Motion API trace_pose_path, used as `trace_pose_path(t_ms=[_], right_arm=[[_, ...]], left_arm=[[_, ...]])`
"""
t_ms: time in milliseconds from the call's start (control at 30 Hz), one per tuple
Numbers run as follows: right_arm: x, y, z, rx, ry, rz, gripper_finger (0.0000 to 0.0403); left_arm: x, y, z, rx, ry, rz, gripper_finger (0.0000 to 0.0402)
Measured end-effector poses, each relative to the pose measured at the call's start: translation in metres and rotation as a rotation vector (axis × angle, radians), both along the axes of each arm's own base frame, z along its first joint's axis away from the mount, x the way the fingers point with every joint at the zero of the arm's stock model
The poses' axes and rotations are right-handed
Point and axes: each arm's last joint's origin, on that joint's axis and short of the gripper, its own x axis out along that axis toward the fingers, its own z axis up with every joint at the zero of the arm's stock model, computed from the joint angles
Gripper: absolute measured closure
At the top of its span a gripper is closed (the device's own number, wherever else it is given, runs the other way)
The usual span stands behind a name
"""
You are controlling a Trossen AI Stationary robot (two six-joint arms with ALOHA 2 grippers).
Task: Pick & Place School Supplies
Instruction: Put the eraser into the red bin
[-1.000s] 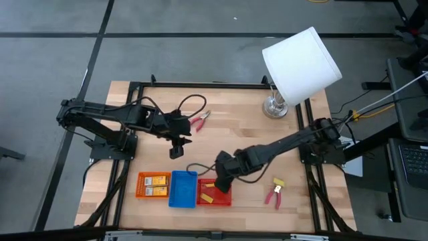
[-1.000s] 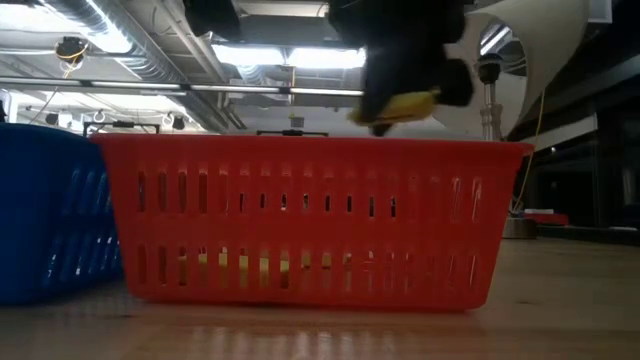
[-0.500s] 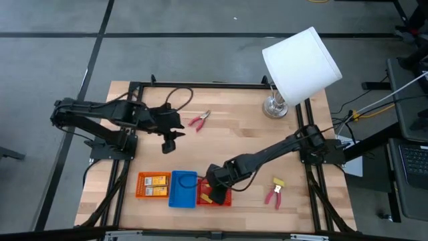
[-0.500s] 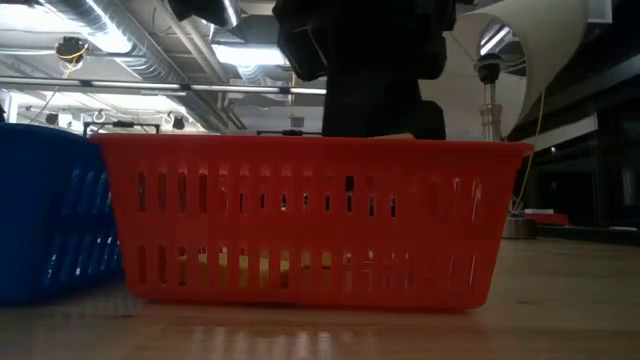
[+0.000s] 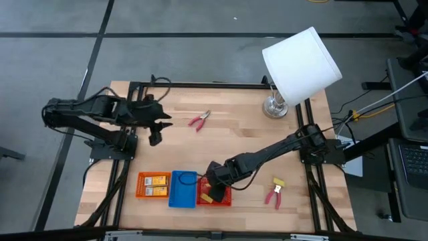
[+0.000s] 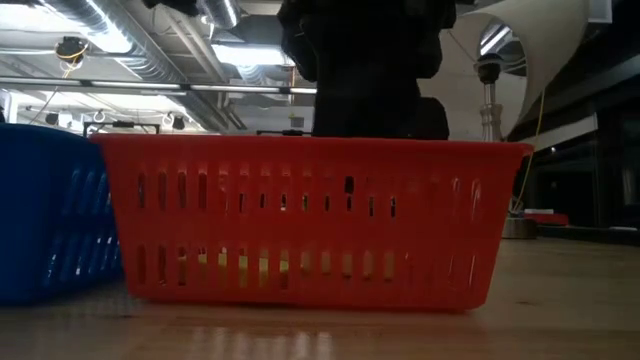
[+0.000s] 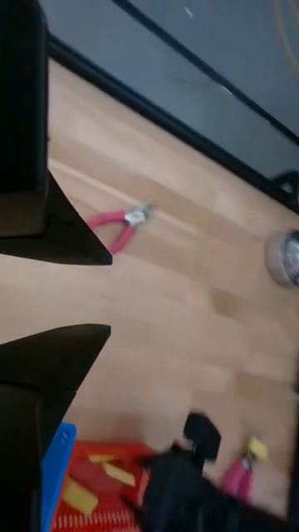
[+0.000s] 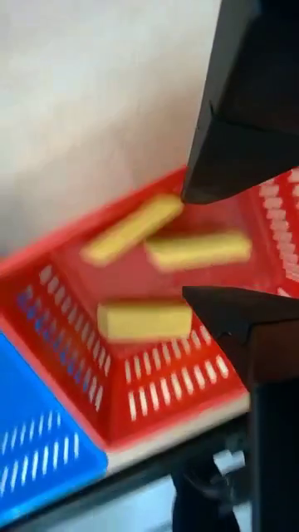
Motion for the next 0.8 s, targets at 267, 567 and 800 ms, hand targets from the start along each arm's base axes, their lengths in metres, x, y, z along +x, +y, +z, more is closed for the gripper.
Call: trace_pose_path(t_ms=[267,567,800], right_arm=[[-0.047,-0.026,0.038,-0.281,0.218,-0.009,0.0225],[-0.124,-0.045,0.033,-0.203,0.464,-0.024,0.0227],[-0.169,-0.050,0.026,-0.146,0.535,0.016,0.0237]], left_arm=[[-0.026,0.000,-0.039,-0.135,-0.167,-0.055,0.0281],[-0.003,-0.012,-0.059,-0.230,-0.276,-0.112,0.0281],[0.009,-0.019,-0.057,-0.234,-0.327,-0.118,0.0281]])
